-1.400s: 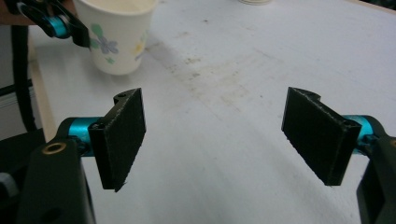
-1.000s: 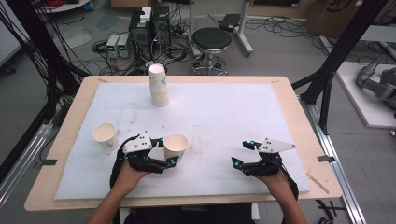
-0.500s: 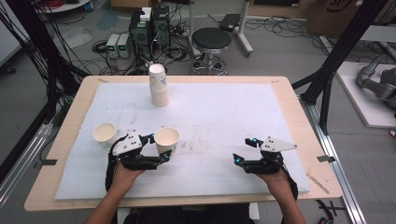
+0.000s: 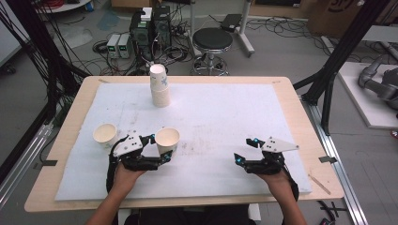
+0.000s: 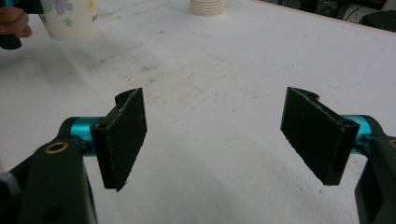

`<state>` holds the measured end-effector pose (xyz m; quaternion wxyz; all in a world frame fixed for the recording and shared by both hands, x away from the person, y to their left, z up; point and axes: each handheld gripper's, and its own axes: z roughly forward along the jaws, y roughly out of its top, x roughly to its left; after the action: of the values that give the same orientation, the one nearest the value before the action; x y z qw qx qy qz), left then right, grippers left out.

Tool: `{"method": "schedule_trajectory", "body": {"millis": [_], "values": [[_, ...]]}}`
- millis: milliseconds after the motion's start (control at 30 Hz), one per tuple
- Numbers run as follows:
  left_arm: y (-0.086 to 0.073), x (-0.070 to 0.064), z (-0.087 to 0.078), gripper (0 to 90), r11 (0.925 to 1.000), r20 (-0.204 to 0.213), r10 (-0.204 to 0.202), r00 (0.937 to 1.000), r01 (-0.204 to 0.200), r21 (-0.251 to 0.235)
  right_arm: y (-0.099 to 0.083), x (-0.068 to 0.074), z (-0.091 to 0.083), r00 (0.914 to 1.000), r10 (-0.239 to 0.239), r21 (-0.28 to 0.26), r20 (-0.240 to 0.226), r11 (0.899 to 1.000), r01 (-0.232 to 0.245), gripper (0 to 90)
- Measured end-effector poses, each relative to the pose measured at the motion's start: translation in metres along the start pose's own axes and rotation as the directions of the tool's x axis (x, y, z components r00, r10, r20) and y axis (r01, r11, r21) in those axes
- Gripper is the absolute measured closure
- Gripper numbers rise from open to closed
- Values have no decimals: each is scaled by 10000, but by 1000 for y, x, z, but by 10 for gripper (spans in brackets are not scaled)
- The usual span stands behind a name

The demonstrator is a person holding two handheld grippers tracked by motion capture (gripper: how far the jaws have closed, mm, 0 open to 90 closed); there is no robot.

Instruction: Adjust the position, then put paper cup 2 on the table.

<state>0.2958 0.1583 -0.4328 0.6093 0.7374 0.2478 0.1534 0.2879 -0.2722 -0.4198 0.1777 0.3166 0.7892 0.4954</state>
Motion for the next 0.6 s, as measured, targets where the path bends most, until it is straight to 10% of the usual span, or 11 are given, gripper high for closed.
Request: {"method": "schedule_trajectory", "body": {"millis": [600], "values": [[8, 11, 30, 298, 10000, -349, -35, 9994, 33, -64, 0, -3, -3, 9999, 28, -69, 155, 10000, -27, 231]]}}
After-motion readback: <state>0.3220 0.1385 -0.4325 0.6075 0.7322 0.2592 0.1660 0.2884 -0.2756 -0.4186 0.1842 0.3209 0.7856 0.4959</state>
